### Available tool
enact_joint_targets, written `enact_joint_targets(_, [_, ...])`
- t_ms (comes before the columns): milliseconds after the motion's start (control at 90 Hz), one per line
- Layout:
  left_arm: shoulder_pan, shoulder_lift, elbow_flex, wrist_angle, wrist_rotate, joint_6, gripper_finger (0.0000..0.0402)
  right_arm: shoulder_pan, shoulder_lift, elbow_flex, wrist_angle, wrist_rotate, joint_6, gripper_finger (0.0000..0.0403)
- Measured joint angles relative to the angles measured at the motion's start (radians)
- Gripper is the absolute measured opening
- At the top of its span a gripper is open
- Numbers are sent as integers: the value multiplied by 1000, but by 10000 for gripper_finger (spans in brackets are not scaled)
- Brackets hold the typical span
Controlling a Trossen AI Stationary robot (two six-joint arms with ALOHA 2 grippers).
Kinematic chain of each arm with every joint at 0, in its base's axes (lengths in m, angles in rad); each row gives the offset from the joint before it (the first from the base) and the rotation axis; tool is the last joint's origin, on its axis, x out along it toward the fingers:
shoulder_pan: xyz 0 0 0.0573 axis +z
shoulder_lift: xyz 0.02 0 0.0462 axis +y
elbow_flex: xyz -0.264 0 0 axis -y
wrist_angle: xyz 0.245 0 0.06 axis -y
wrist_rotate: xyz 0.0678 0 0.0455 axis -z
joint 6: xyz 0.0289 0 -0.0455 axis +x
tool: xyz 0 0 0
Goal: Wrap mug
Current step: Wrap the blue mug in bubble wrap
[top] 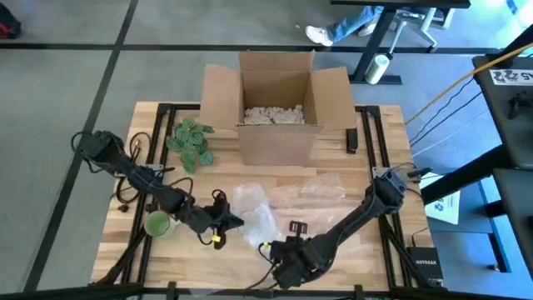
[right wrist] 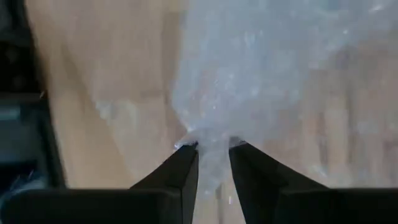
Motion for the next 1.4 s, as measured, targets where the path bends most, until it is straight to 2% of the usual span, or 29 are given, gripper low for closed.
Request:
enact_joint_targets(100, [-6, 2, -1, -8, 11, 0, 13, -4, 0, 4, 9, 34, 6, 21])
enact_joint_targets(156, [-4, 5, -3, -15, 9, 0, 13, -6, 0, 12, 8, 34, 6, 8])
enact_joint_targets(633, [49, -62, -2, 9, -6, 111, 13, -58, -1, 225, 12, 145, -82, 0])
enact_joint_targets(767, [63, -82, -1, 18, -7, 131, 13, -69, -1, 229, 19, 147, -86, 0])
enact_joint_targets(1167, [120, -84, 1, 48, 60, 147, 13, -96, -1, 230, 65, 243, -94, 0])
enact_joint_targets(1400, [152, -67, 2, 101, 109, 165, 13, -118, -1, 215, 149, 255, -140, 0])
